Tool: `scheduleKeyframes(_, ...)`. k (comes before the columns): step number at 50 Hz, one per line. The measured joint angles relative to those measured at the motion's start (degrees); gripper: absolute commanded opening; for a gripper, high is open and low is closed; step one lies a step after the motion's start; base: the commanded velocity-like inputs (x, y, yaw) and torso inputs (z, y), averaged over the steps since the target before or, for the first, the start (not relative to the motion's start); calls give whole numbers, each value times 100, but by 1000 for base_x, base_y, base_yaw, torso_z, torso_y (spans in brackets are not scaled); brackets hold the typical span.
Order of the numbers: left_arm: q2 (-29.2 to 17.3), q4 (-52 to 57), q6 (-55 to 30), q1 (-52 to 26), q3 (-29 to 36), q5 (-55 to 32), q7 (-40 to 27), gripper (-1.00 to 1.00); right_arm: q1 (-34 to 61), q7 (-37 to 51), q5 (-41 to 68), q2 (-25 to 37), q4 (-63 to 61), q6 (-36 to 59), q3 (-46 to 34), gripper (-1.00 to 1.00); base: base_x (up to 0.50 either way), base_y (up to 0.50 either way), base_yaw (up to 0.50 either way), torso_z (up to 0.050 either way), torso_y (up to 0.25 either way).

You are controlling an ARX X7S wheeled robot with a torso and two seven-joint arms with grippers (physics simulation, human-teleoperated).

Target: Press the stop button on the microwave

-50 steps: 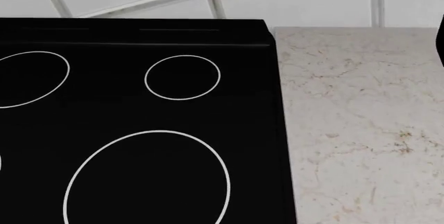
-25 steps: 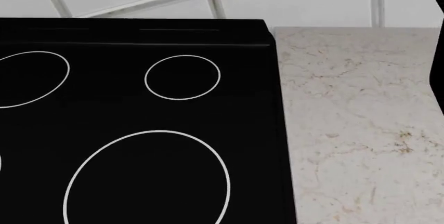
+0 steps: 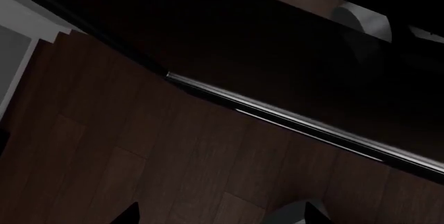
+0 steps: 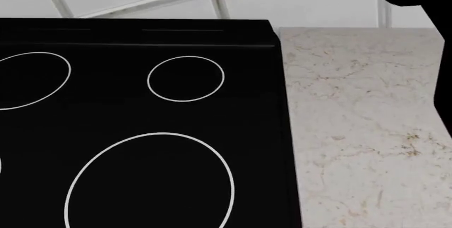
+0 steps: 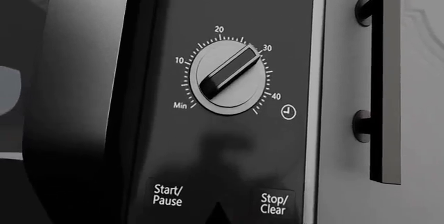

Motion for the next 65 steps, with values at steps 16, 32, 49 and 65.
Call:
scheduleKeyframes(16, 0, 0, 0, 0, 0, 0, 0, 100, -41, -73, -147, 41, 26, 4, -90, -100, 1, 0, 0, 0, 0)
scheduleKeyframes(32, 0, 0, 0, 0, 0, 0, 0, 100, -54, -328, -468, 170, 278, -8, -255, -100, 1, 0, 0, 0, 0)
scheduleKeyframes(49, 0, 1, -1, 1, 0, 1, -1, 100, -54, -770, -910, 186, 750, -123, -486, -100, 1, 0, 0, 0, 1)
scheduleKeyframes(65, 0, 1, 0, 2, -1, 0, 0, 100, -223, -1176, -1401, 106, 1242, -364, -713, -100, 2, 0, 0, 0, 0)
